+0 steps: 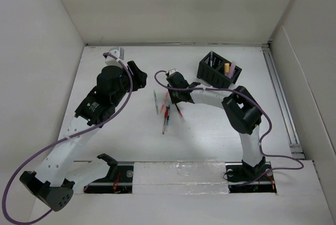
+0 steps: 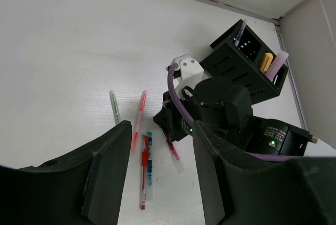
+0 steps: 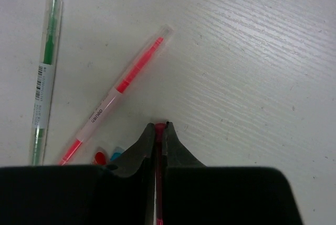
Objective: Organize the desk
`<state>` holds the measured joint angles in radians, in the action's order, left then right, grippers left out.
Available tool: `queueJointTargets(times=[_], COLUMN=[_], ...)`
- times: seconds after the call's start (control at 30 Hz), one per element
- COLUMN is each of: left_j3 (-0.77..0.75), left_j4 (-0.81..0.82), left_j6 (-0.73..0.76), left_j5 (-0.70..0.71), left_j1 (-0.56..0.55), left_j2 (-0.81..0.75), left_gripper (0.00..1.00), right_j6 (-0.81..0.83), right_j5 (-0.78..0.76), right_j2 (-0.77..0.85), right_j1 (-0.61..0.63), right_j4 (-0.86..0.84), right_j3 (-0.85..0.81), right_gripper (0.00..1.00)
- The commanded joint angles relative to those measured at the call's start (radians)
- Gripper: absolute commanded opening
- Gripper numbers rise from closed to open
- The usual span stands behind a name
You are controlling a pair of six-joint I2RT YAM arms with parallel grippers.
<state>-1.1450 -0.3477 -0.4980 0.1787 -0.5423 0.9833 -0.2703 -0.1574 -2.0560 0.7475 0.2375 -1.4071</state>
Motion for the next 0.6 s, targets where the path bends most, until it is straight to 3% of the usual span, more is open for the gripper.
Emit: queueJointTargets(times=[0.0, 0.3, 0.57], left_j3=[-0.055, -0.084, -0.073], left_j4=[0.035, 0.039, 0.039], left_j6=[0.025, 0.029, -0.007], left_j5=[0.031, 0.028, -0.008], left_j1=[0.001, 0.001, 0.001], left_j2=[-0.034, -0.014, 0.021], left_gripper=[0.46, 0.47, 0.46], right_j6=[-0.023, 0.074, 0.125], right_j5=[0.010, 0.015, 0.107], right_j2=[-0.006, 0.195, 0.215], right_j1=[0.000, -0.106, -0.393], right_j4=[0.051, -0.073, -0.181], right_j3=[0.028, 0.048, -0.131], right_gripper=[0.03, 0.00, 0.00])
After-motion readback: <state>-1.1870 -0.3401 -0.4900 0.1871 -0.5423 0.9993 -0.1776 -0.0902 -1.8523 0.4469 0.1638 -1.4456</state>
